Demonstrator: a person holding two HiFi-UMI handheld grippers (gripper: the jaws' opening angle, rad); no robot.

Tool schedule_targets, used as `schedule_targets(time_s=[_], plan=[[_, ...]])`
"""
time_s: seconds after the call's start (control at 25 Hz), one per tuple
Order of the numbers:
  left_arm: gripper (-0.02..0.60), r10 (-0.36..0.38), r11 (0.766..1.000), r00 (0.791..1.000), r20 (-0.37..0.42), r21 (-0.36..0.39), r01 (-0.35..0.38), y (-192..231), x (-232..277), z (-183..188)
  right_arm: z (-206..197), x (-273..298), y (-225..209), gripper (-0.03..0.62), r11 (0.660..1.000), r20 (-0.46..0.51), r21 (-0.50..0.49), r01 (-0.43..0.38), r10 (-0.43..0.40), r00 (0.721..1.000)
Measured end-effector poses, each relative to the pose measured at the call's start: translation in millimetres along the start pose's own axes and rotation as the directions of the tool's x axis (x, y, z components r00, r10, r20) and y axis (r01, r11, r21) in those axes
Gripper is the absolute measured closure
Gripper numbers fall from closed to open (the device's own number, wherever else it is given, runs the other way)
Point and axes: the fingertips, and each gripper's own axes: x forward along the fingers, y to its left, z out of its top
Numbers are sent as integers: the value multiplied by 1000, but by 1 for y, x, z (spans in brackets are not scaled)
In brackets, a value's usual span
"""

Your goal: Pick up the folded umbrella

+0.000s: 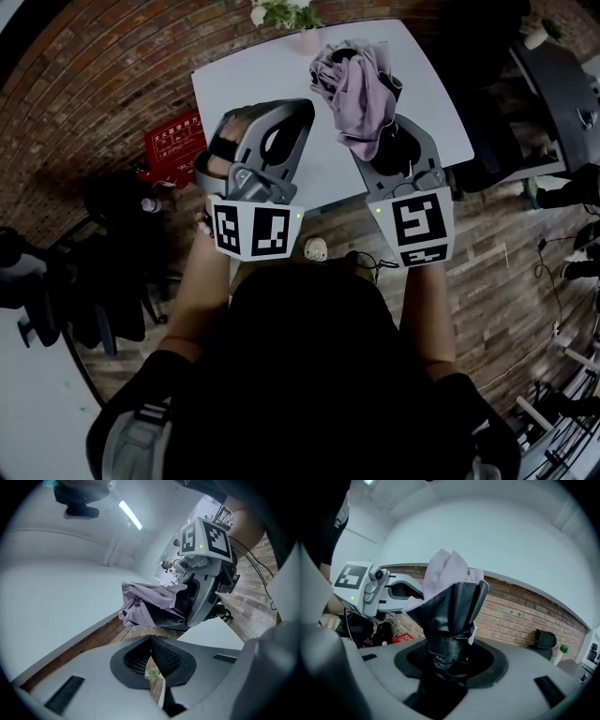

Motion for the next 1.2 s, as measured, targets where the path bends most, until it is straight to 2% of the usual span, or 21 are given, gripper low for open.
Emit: schedule_targets(time_s=[0.64, 0.8, 1.2], plan=[[568, 13, 1000, 1000, 9, 1, -13, 8, -11, -6, 13, 1, 6, 372, 998, 53, -26, 66, -64, 997], [568, 18, 1000, 1000, 18, 1, -18, 9, -11, -3, 15, -1, 4, 373, 994, 54, -63, 92, -89, 995], [568, 18, 1000, 1000, 16, 5, -18, 10, -12, -1, 15, -1, 3, 372, 992, 57, -81, 97, -93, 994]])
